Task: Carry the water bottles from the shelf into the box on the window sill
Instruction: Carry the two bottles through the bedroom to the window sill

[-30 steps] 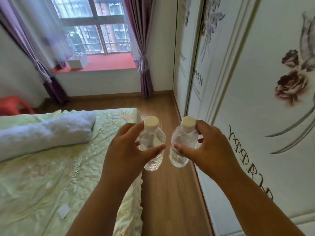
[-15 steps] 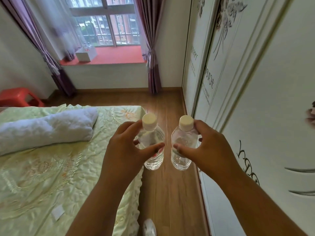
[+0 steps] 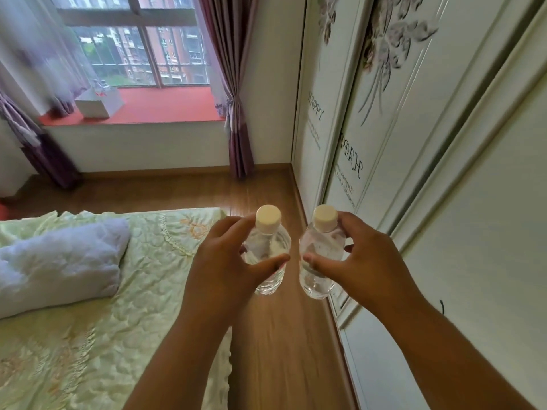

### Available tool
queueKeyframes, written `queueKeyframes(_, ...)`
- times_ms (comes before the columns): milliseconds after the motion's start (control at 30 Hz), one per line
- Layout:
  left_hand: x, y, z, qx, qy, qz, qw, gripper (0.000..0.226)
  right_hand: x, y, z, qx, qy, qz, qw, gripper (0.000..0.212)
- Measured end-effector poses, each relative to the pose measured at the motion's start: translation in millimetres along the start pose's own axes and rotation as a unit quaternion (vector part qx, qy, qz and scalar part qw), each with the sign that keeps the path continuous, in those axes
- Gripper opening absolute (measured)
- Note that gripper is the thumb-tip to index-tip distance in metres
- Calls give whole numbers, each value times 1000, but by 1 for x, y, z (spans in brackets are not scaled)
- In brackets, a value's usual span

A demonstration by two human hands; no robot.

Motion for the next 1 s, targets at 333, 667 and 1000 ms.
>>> queueKeyframes(333,24,83,60,10,9,-2,1000,76,-20,108,11,8,25,9,1000,68)
queueKeyframes(667,27,192,97,58,42,-29,997,76,-15,256,-8,71,29,55,996,73)
queueKeyframes(1000,29,291,114,88,33,-120,988,75,18,383,-17,114,-13,66,991,78)
Point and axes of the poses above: each hand's wrist, its own y-axis towards the middle knuckle, its own x-axis out of the back of the hand, z = x × y, the point moved 8 cm from there along y, towards the middle knuckle, and after that the axes turned 14 degrees about z, right-handed, at the moved point
